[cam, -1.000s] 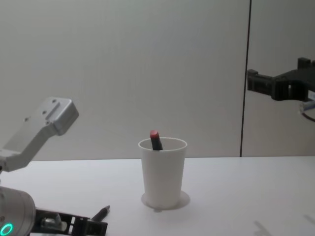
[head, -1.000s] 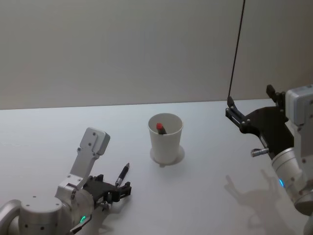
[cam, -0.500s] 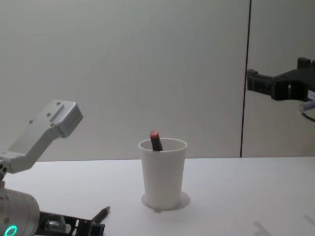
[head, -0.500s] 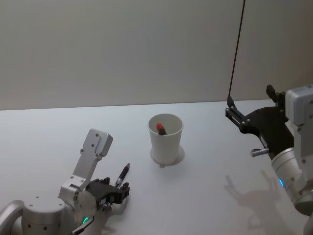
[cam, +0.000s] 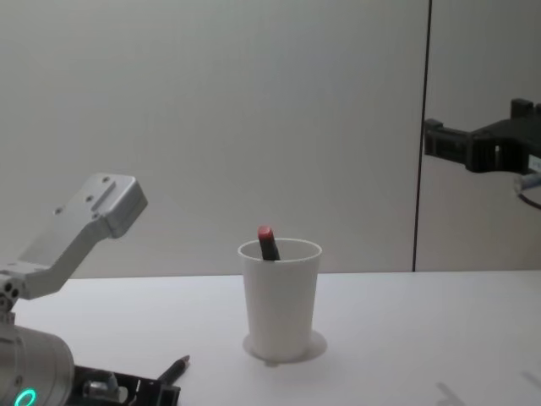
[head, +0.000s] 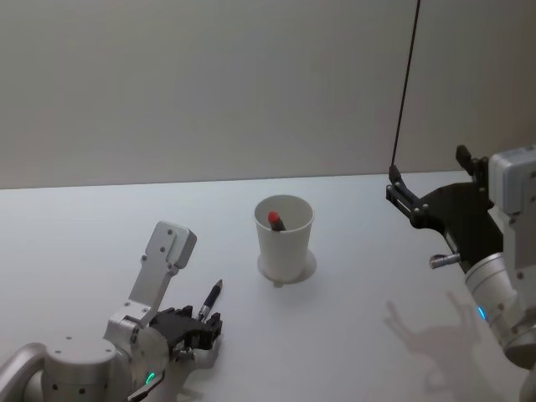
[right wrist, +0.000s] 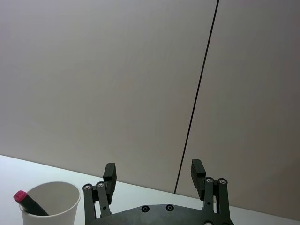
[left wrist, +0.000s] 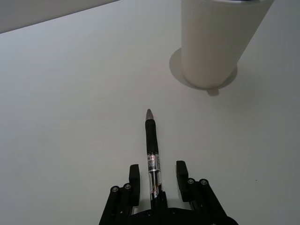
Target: Place the pen into the pen holder.
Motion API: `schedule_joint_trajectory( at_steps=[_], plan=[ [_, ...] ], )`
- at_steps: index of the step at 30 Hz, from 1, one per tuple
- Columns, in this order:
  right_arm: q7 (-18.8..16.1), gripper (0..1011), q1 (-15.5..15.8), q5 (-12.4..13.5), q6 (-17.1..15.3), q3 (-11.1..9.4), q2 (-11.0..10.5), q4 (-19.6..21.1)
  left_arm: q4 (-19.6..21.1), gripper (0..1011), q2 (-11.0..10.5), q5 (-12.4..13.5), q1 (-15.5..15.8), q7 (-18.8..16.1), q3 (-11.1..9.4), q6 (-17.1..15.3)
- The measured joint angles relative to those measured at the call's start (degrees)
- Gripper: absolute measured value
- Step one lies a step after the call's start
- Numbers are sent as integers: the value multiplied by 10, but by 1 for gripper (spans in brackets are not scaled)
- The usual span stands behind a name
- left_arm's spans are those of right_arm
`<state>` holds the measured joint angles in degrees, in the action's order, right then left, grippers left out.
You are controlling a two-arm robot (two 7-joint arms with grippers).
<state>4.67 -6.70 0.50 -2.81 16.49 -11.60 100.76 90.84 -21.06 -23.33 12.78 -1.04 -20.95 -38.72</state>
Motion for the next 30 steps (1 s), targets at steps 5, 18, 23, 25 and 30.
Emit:
schedule_joint_trajectory(
  at_steps=[5,18,23,25,30],
  plan=[
    [0,1001,0,0,0,0,0,0,6,460,1,3,-2,-1,-1,-1],
    [0,1001,0,0,0,0,0,0,20,127,2,8,-6,-1,0,-7],
    [0,1002,0,0,0,0,0,0,23,127,3,10,-7,0,0,-11],
    [0,1001,0,0,0,0,0,0,23,126,3,11,-8,0,0,-12],
    [0,1001,0,0,0,0,0,0,26,126,4,13,-9,1,1,-13]
  ],
)
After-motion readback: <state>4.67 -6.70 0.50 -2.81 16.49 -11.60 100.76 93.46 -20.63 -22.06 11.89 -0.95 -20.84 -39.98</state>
